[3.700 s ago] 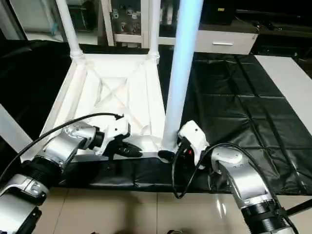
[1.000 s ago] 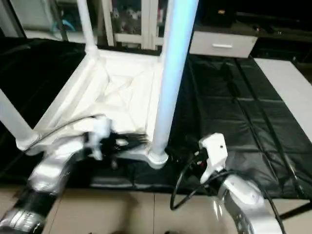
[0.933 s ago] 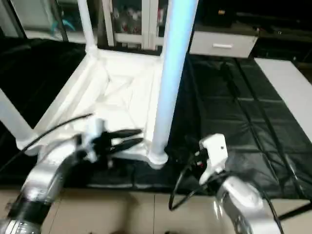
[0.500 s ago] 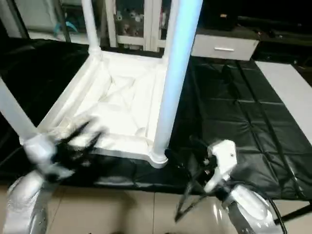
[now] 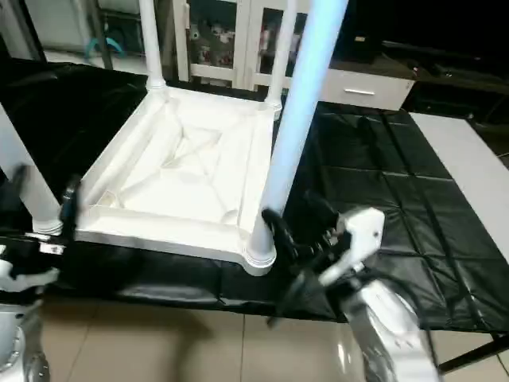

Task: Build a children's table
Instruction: Rotate leg to tighten

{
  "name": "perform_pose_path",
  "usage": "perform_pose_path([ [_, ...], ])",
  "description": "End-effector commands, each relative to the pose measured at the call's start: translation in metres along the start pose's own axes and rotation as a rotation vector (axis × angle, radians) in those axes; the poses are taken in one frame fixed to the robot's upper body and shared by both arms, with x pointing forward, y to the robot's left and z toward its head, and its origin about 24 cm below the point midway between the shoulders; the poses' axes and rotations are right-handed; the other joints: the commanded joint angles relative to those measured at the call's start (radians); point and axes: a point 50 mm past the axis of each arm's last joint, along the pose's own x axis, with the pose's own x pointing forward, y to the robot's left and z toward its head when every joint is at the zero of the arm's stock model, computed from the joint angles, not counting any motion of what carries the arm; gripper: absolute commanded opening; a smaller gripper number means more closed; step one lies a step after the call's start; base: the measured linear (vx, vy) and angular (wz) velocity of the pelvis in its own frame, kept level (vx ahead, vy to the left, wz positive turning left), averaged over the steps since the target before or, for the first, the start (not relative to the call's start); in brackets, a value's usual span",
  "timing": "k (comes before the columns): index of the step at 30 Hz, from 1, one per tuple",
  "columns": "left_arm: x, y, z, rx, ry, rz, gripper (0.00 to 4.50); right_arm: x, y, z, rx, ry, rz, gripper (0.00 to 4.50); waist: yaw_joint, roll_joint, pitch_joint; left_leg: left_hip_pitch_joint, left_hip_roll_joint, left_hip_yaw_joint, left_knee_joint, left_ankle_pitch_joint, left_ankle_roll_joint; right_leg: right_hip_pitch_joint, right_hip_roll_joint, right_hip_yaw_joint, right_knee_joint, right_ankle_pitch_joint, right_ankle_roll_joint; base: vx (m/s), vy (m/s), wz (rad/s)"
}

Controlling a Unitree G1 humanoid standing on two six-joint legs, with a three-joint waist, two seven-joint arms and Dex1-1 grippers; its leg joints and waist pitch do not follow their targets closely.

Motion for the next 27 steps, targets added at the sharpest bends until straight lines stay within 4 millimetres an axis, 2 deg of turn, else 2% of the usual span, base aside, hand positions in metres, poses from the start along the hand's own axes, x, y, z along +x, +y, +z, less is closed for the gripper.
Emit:
perform_pose_path([
  [1,0.002,0.004,0.002,0.051,-0.005,0.026,3.62,0.004,-0.006,0.002,-0.009,-0.014,-0.037,4.5,0.002,0.013,-0.033,0.007,0.013,-0.004,-0.09,-0.429,-0.013,0.029,0.003,0.015,-0.072,-0.378,-0.038,0.0,0.0,0.0],
  [3,0.003,0.008,0.001,0.07,0.001,0.055,3.64,0.008,-0.005,0.0,-0.009,-0.014,-0.029,4.5,0.003,0.013,-0.034,0.003,0.013,-0.005,-0.091,-0.415,-0.012,0.034,0.002,0.014,-0.067,-0.352,-0.046,0.0,0.0,0.0],
  [6,0.006,0.014,-0.002,0.095,0.018,0.072,4.07,0.013,-0.003,-0.001,-0.002,-0.011,-0.015,4.5,0.006,0.013,-0.035,0.005,0.012,-0.004,-0.089,-0.405,-0.009,0.033,0.002,0.015,-0.066,-0.335,-0.054,0.0,0.0,0.0],
  [9,0.011,0.021,-0.01,0.08,0.052,0.084,4.11,0.018,0.0,-0.004,-0.001,-0.008,-0.004,4.5,0.009,0.016,-0.037,0.008,0.01,-0.004,-0.088,-0.387,-0.012,0.033,0.003,0.015,-0.061,-0.3,-0.065,0.0,0.0,0.0],
  [10,0.013,0.023,-0.013,0.073,0.068,0.091,4.37,0.019,0.0,-0.005,-0.002,-0.006,-0.004,4.5,0.01,0.016,-0.038,0.007,0.01,-0.004,-0.088,-0.38,-0.013,0.035,0.003,0.016,-0.058,-0.287,-0.071,0.0,0.0,0.0],
  [11,0.014,0.024,-0.015,0.065,0.079,0.097,4.46,0.02,0.0,-0.005,-0.002,-0.002,-0.006,4.5,0.013,0.029,-0.039,0.009,0.01,-0.005,-0.089,-0.376,-0.018,0.034,0.002,0.016,-0.056,-0.275,-0.075,0.0,0.0,0.0],
  [12,0.015,0.026,-0.017,0.059,0.089,0.103,4.46,0.021,0.0,-0.006,-0.003,0.002,-0.008,4.5,0.012,0.023,-0.039,0.008,0.01,-0.004,-0.089,-0.371,-0.018,0.036,0.003,0.016,-0.055,-0.255,-0.081,0.0,0.0,0.0],
  [13,0.015,0.026,-0.017,0.059,0.089,0.103,4.46,0.021,0.0,-0.006,-0.003,0.002,-0.008,4.5,0.013,0.023,-0.04,0.007,0.01,-0.005,-0.09,-0.366,-0.018,0.039,0.003,0.015,-0.054,-0.244,-0.084,0.0,0.0,0.0],
  [14,0.017,0.032,-0.026,0.069,0.154,0.132,4.46,0.023,0.001,-0.008,-0.007,0.013,-0.017,4.5,0.015,0.034,-0.041,0.008,0.011,-0.005,-0.089,-0.352,-0.021,0.04,0.003,0.016,-0.049,-0.214,-0.094,0.0,0.0,0.0],
  [15,0.018,0.033,-0.027,0.072,0.168,0.138,4.46,0.024,0.001,-0.008,-0.008,0.016,-0.021,4.5,0.014,0.029,-0.041,0.011,0.008,-0.002,-0.087,-0.35,-0.019,0.037,0.006,0.016,-0.05,-0.2,-0.1,0.0,0.0,0.0],
  [16,0.019,0.04,-0.036,0.061,0.225,0.195,4.46,0.025,0.001,-0.01,0.001,0.026,-0.033,4.5,0.014,0.031,-0.042,0.011,0.008,-0.003,-0.088,-0.344,-0.02,0.041,0.005,0.016,-0.047,-0.194,-0.106,0.0,0.0,0.0],
  [18,0.019,0.042,-0.04,0.056,0.251,0.202,4.46,0.025,0.001,-0.011,0.0,0.028,-0.036,4.5,0.015,0.03,-0.042,0.011,0.008,-0.003,-0.088,-0.337,-0.02,0.043,0.003,0.016,-0.047,-0.189,-0.112,0.0,0.0,0.0],
  [19,0.02,0.043,-0.043,0.054,0.273,0.203,4.46,0.025,0.001,-0.011,-0.001,0.028,-0.038,4.5,0.016,0.032,-0.042,0.011,0.009,-0.003,-0.087,-0.334,-0.019,0.043,0.003,0.016,-0.046,-0.186,-0.115,0.0,0.0,0.0],
  [20,0.022,0.044,-0.045,0.036,0.275,0.208,4.46,0.025,0.001,-0.011,-0.005,0.029,-0.041,4.5,0.017,0.038,-0.042,0.012,0.009,-0.004,-0.088,-0.333,-0.02,0.044,0.003,0.016,-0.045,-0.182,-0.117,0.0,0.0,0.0],
  [24,0.033,0.039,-0.05,-0.041,0.282,0.124,4.46,0.027,-0.003,-0.012,-0.025,0.033,-0.077,4.5,0.022,0.033,-0.042,0.013,0.009,-0.003,-0.088,-0.337,-0.025,0.043,0.002,0.017,-0.045,-0.186,-0.13,0.0,0.0,0.0],
  [27,0.039,0.032,-0.053,-0.098,0.287,0.046,4.46,0.03,-0.011,-0.009,-0.017,0.018,-0.144,4.5,0.022,0.035,-0.039,0.015,0.009,-0.004,-0.093,-0.369,-0.035,0.039,0.001,0.018,-0.049,-0.238,-0.127,0.0,0.0,0.0],
])
